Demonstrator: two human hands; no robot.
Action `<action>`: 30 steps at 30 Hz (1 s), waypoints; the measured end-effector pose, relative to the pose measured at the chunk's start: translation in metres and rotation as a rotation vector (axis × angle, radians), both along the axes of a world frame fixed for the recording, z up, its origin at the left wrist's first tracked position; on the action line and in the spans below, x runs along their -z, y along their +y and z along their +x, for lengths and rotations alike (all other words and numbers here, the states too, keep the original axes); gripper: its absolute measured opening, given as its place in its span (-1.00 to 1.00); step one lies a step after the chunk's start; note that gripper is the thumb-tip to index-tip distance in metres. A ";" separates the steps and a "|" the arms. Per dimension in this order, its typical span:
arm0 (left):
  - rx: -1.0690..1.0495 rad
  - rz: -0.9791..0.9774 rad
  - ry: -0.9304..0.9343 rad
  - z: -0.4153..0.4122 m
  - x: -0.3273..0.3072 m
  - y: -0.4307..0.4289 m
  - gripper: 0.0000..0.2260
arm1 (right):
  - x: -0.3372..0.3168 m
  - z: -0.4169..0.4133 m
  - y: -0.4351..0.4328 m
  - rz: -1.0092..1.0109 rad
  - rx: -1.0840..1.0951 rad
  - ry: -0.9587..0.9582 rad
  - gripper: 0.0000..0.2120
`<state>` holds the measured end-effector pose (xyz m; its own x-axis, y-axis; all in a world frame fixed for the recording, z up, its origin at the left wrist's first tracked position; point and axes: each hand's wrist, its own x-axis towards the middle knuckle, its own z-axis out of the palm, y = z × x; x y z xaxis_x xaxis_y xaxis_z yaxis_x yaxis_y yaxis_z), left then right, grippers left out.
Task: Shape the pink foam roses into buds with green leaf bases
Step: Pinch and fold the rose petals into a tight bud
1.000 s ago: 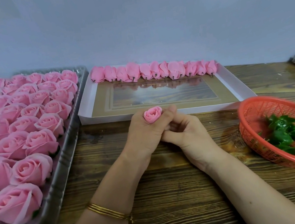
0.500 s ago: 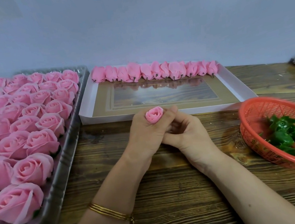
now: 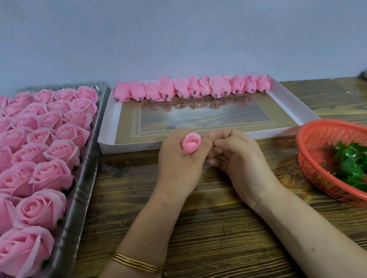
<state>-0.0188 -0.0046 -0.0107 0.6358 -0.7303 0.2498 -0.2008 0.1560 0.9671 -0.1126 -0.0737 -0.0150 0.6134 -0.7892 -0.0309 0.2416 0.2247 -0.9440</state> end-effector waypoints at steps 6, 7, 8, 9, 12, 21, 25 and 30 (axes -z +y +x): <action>0.079 0.077 -0.114 -0.003 0.005 0.001 -0.91 | 0.000 -0.001 0.005 -0.037 -0.015 0.016 -0.77; 0.079 0.091 -0.127 -0.003 0.005 0.001 -0.94 | 0.000 -0.001 0.006 -0.035 -0.012 0.026 -0.71; 0.078 0.105 -0.135 -0.003 0.005 0.001 -0.93 | 0.000 -0.001 0.006 -0.030 -0.005 0.037 -0.67; 0.077 0.116 -0.149 -0.003 0.005 0.002 -0.91 | 0.000 -0.001 0.006 -0.024 0.002 0.046 -0.66; 0.067 0.141 -0.177 -0.003 0.006 0.002 -0.93 | 0.000 0.000 0.006 -0.015 0.006 0.050 -0.69; 0.064 0.116 -0.177 -0.005 0.005 0.004 -0.84 | 0.001 0.000 0.005 -0.043 -0.011 0.037 -0.72; 0.070 0.121 -0.179 -0.005 0.003 0.005 -0.82 | 0.002 0.000 0.005 -0.066 -0.018 0.055 -0.71; 0.066 0.134 -0.152 -0.007 0.001 0.005 -0.89 | 0.002 -0.001 0.004 -0.090 -0.022 0.070 -0.73</action>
<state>-0.0259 0.0006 -0.0118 0.5477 -0.8025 0.2368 -0.3392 0.0457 0.9396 -0.1136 -0.0695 -0.0172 0.6291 -0.7773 -0.0040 0.1707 0.1432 -0.9749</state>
